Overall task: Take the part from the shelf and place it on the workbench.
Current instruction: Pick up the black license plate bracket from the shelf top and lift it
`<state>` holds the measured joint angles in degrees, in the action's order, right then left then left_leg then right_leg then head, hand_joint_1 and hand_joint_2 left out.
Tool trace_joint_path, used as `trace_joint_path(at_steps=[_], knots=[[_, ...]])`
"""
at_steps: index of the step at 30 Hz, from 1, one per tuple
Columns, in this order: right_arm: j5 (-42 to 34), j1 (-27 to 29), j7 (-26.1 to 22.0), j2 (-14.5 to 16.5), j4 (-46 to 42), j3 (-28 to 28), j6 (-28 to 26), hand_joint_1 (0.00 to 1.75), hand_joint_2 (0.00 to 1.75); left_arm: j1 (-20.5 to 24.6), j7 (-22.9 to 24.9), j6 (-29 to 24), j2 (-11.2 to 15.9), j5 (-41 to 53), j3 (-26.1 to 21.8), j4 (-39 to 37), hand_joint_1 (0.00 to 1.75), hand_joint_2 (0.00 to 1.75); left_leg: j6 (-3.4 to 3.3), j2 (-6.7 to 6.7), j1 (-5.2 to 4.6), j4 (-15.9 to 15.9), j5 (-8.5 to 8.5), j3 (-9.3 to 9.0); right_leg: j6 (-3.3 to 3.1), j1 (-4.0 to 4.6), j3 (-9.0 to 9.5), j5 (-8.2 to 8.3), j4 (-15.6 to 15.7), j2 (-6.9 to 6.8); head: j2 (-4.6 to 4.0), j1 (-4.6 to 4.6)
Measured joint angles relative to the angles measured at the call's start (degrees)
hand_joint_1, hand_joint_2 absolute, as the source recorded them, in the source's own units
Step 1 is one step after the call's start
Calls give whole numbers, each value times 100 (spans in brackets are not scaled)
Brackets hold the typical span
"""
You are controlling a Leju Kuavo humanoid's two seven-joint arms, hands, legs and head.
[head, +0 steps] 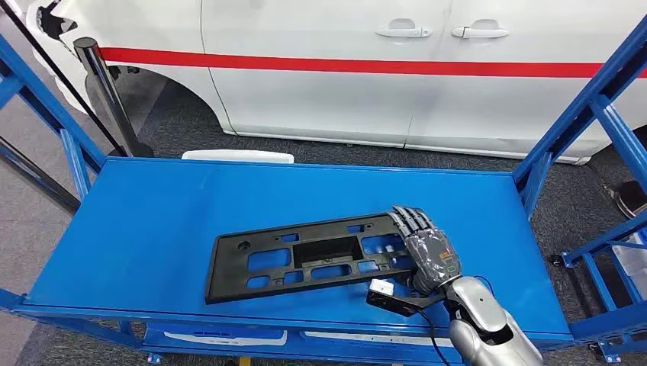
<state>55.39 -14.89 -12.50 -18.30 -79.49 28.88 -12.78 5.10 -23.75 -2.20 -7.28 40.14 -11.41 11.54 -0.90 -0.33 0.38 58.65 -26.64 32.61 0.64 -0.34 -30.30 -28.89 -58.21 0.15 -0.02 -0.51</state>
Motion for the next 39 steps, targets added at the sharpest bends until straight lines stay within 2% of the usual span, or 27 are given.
trace_joint_path(at_steps=[2,4,5,8,9,17,21,22,31,39], knots=[[-3,-37,-3,24,52,10,15,1,175,5,2,3,0,5,0,0,0,0,0,0,0,0,0,-3,0,0,3,0,0,0,0,0],[-18,-111,-17,68,154,38,39,14,175,15,7,10,0,16,0,0,0,0,0,0,0,0,0,-10,0,0,9,0,0,0,0,0],[-33,-144,-26,88,202,57,46,32,175,19,9,14,0,23,0,0,0,0,0,0,0,0,0,-13,0,0,12,0,0,0,0,1],[-75,-203,-51,127,317,109,57,129,175,25,10,14,0,50,0,0,0,0,0,0,0,0,0,-17,0,0,16,0,0,0,0,0],[-83,-211,-58,137,346,121,59,148,175,25,10,14,0,56,0,0,0,0,0,0,0,0,0,-17,0,0,16,0,0,0,0,-1],[-92,-275,-83,174,473,208,53,150,175,29,10,-2,0,58,-2,0,0,0,0,0,0,0,0,-18,0,0,17,0,0,0,1,0],[-88,-335,-87,182,491,221,50,172,175,30,10,-3,0,58,-3,0,0,0,0,0,0,0,0,-19,0,0,19,0,0,0,0,-1],[-87,-349,-87,186,494,225,49,173,175,30,10,-3,0,58,-4,0,0,0,0,0,0,0,0,-20,0,0,19,0,0,0,0,-1],[-87,-376,-104,193,498,242,-12,173,175,30,7,-8,0,58,-33,0,0,0,0,0,0,0,0,-21,0,-1,21,0,1,-1,0,-1],[-9,-107,-69,195,257,219,-598,173,175,23,-49,-72,-5,2,-144,0,0,0,0,-1,0,0,-1,-18,0,-1,18,-1,1,-2,0,-1]])
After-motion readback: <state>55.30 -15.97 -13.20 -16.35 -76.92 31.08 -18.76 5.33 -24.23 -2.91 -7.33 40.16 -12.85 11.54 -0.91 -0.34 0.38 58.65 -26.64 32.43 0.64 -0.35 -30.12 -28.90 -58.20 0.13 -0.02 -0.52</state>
